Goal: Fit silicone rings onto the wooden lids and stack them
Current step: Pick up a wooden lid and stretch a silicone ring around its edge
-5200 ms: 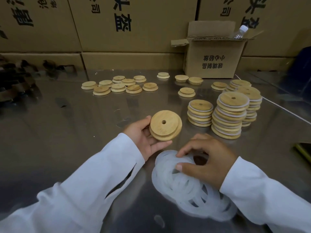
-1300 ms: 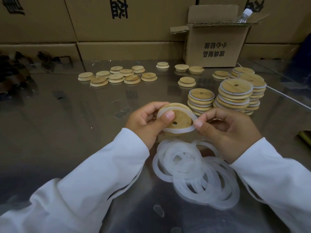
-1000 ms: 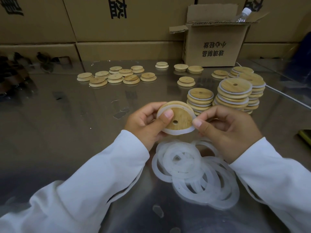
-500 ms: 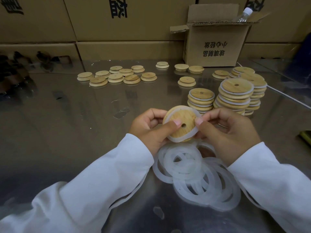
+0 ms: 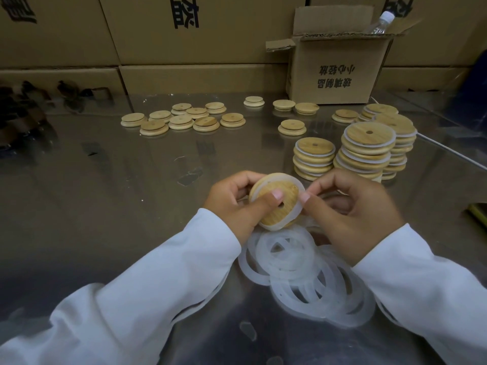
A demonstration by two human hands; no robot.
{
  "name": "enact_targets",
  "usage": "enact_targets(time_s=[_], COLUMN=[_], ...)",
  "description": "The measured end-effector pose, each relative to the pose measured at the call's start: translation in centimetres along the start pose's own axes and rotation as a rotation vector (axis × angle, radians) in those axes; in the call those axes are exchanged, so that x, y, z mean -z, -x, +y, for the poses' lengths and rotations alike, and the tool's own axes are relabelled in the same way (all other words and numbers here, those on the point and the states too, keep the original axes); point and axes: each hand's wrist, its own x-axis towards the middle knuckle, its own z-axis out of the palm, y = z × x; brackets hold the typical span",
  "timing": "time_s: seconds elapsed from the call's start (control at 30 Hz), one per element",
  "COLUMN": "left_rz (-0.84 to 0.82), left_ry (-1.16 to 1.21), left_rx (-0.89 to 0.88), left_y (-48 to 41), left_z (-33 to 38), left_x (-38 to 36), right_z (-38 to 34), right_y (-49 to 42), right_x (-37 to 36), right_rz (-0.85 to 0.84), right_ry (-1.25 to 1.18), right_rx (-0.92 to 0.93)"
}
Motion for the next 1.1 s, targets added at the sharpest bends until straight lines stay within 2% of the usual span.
enact_targets(time_s=[0.63,0.87,1.1], left_rz=[-0.028,-0.033,0.055], left_ry=[0.048,0.092,0.124], left_rx=[-0.039,0.014,0.01], left_y=[-0.32,-0.29,0.01], left_z=[0.63,0.63,0.21], left_x=[0.24,0.57,0.01], right_z=[0.5,0.3,-0.06], right_y=[-0.77,-0.84,-0.09], right_x=[0.45,0.56,-0.32], right_rz=[-0.066,-0.058,-0.005], right_ry=[0.133,0.046,-0.098], right_rx=[0.012,0.048,0.019])
